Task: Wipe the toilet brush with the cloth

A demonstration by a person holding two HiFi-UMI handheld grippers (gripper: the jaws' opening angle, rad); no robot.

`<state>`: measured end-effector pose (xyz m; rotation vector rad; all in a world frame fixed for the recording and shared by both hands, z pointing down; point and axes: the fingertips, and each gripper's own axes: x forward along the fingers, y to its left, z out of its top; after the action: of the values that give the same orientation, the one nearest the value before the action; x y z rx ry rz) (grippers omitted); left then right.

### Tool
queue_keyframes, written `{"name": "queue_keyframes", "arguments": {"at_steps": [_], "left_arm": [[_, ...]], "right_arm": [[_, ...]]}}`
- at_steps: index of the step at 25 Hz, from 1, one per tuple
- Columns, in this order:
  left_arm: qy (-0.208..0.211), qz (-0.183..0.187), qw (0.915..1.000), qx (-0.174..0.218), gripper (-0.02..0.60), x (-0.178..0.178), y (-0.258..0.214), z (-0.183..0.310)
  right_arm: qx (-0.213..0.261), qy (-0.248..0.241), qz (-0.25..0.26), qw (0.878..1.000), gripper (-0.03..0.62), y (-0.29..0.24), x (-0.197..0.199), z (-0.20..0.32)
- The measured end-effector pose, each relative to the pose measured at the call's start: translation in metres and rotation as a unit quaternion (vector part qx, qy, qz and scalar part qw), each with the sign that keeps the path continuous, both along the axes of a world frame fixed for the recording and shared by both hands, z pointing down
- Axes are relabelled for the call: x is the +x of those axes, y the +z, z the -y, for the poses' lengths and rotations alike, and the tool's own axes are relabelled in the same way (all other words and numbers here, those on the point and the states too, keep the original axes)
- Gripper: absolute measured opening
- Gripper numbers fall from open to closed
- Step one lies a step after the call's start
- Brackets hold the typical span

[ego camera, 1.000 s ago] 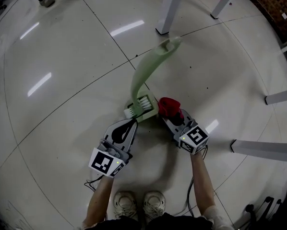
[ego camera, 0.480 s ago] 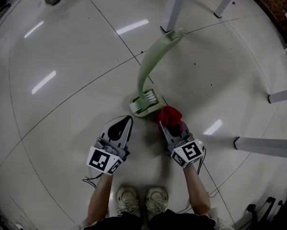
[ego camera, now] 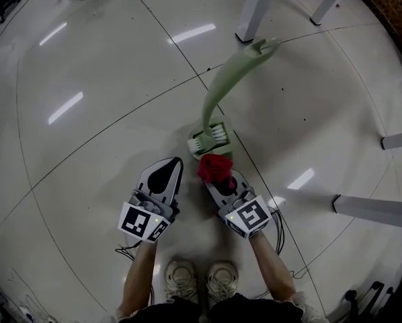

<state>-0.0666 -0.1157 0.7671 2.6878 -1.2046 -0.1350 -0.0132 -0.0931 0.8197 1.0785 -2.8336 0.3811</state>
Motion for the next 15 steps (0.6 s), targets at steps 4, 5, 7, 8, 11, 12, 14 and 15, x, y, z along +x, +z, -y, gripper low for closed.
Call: {"name": "queue_keyframes", "arguments": {"at_steps": [4,5,7,8,11,12,14,15], "left_arm": [[0.025,0.01,0.9995,0.015,0.003,-0.002,0.001,0.02],[0.044,0.015,0.9987,0.02,0.006,0.0,0.0,0.026],[0.081,0.03,0.9959,0.027,0.1,0.008,-0.001,0.037],[0.099,0.039,0.9939,0.027,0.141,0.014,0.001,0.043],[0.138,0.071,0.9877,0.014,0.218,0.03,0.018,0.063],[0.149,0.078,0.9857,0.007,0.218,0.034,0.024,0.069],[0.171,0.083,0.9817,-0.008,0.216,0.043,0.033,0.079],[0.181,0.083,0.9799,-0.012,0.216,0.047,0.036,0.083]], "right_arm": [[0.004,0.056,0.007,0.998,0.031,-0.012,0.022,0.002],[0.007,0.076,0.003,0.997,0.031,-0.015,0.031,0.003],[0.009,0.099,-0.003,0.995,0.031,-0.016,0.044,0.006],[0.007,0.105,-0.004,0.994,0.031,-0.015,0.048,0.007],[0.002,0.115,-0.004,0.993,0.031,-0.012,0.056,0.011],[0.001,0.116,-0.005,0.993,0.031,-0.011,0.057,0.011],[0.0,0.117,-0.008,0.993,0.031,-0.009,0.057,0.013],[-0.001,0.117,-0.008,0.993,0.031,-0.008,0.056,0.013]]}}
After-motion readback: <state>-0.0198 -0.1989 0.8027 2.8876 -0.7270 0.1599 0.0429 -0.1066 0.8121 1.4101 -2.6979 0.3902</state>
